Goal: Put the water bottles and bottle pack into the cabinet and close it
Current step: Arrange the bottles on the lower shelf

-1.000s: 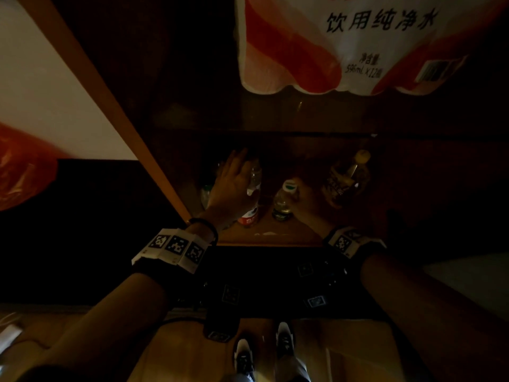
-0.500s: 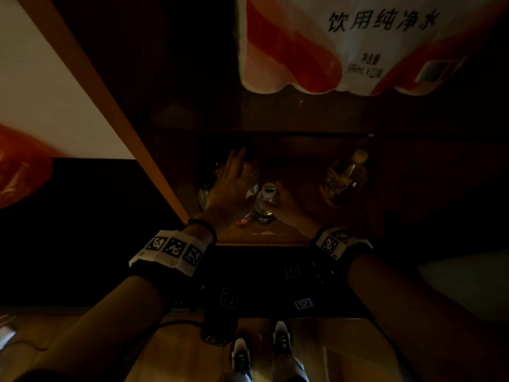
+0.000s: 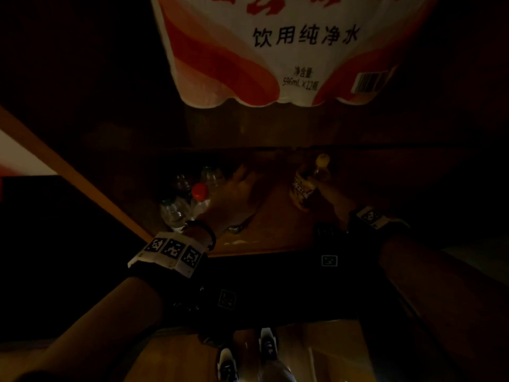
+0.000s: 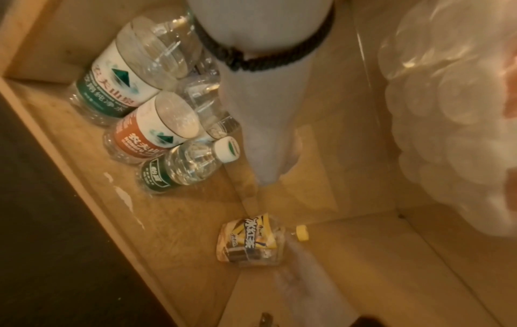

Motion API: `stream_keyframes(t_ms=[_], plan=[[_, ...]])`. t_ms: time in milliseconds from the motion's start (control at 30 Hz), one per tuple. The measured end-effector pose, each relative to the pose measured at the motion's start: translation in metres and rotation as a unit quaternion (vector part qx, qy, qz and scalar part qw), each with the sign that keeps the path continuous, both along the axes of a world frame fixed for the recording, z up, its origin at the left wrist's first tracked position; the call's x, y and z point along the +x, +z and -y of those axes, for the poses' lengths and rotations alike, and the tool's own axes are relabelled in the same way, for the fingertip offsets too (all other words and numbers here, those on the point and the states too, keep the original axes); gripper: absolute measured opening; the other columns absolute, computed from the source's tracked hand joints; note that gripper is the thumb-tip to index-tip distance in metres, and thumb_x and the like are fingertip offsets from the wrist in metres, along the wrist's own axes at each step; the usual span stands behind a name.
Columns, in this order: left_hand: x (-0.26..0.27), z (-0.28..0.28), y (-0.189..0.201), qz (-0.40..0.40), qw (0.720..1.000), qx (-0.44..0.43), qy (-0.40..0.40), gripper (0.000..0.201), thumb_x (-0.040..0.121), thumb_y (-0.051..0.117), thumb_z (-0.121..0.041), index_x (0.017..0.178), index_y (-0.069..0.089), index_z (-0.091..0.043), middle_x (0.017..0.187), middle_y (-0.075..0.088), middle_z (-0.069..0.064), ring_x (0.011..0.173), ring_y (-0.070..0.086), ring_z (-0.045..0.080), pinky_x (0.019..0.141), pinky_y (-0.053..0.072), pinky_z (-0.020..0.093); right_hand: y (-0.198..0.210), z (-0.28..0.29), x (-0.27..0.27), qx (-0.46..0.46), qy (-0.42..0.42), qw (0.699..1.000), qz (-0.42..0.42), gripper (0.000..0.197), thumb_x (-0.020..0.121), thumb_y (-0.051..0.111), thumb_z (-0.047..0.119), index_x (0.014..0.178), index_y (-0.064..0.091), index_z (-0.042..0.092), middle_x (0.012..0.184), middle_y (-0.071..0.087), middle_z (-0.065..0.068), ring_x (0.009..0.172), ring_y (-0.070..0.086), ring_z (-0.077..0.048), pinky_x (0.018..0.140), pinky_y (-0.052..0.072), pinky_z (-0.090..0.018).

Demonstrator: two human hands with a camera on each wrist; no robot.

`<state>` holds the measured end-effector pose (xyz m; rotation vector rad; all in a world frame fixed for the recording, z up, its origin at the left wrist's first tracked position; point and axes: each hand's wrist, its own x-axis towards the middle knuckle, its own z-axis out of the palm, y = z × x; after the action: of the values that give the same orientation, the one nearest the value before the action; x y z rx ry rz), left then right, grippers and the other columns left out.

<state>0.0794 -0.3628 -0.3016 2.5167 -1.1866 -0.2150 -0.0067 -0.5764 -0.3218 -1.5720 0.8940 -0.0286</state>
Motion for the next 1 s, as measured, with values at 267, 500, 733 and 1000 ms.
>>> stream_keyframes(t_ms=[267,500,733,1000], plan=[[0.008,-0.024,-0.005,-0.220,0.975,-0.001,0.027,0.047,0.089,0.047,-0.002,0.134,0.049,-0.015,0.124,0.059,0.002,0.103,0.063,0.030,0.088,0.052,0.045,-0.025,0.008,0.037,-0.262,-0.128,0.955,0.048,0.018,0.095,0.053,0.022,0.113,0.052,0.022,0.101,0.061,-0.004,0.091,0.051,-0.016,0.086,0.053,-0.037],[0.023,-0.030,0.015,-0.093,0.993,-0.066,0.022,0.047,0.084,0.058,0.000,0.126,0.057,-0.021,0.130,0.059,0.001,0.099,0.064,0.018,0.072,0.052,0.026,-0.006,-0.018,0.058,-0.132,0.072,0.988,0.034,0.047,0.091,0.056,0.005,0.135,0.042,-0.002,0.135,0.050,-0.018,0.121,0.052,-0.027,0.082,0.046,-0.020],[0.028,-0.058,0.027,-0.016,0.990,-0.111,0.088,0.046,0.091,0.052,-0.007,0.136,0.047,-0.010,0.143,0.043,0.011,0.134,0.038,0.028,0.099,0.040,0.031,-0.006,-0.067,0.076,-0.143,0.188,0.971,0.037,0.043,0.092,0.055,0.006,0.133,0.044,0.001,0.137,0.050,-0.016,0.127,0.048,-0.029,0.098,0.040,-0.034],[0.032,-0.081,0.013,-0.050,0.994,-0.067,0.074,0.077,0.084,0.067,-0.016,0.148,0.027,-0.007,0.157,0.021,0.010,0.145,0.022,0.027,0.112,0.029,0.028,-0.006,-0.086,0.090,-0.095,0.220,0.970,0.034,0.046,0.093,0.052,0.006,0.138,0.041,0.007,0.141,0.047,-0.015,0.128,0.046,-0.027,0.096,0.039,-0.032]])
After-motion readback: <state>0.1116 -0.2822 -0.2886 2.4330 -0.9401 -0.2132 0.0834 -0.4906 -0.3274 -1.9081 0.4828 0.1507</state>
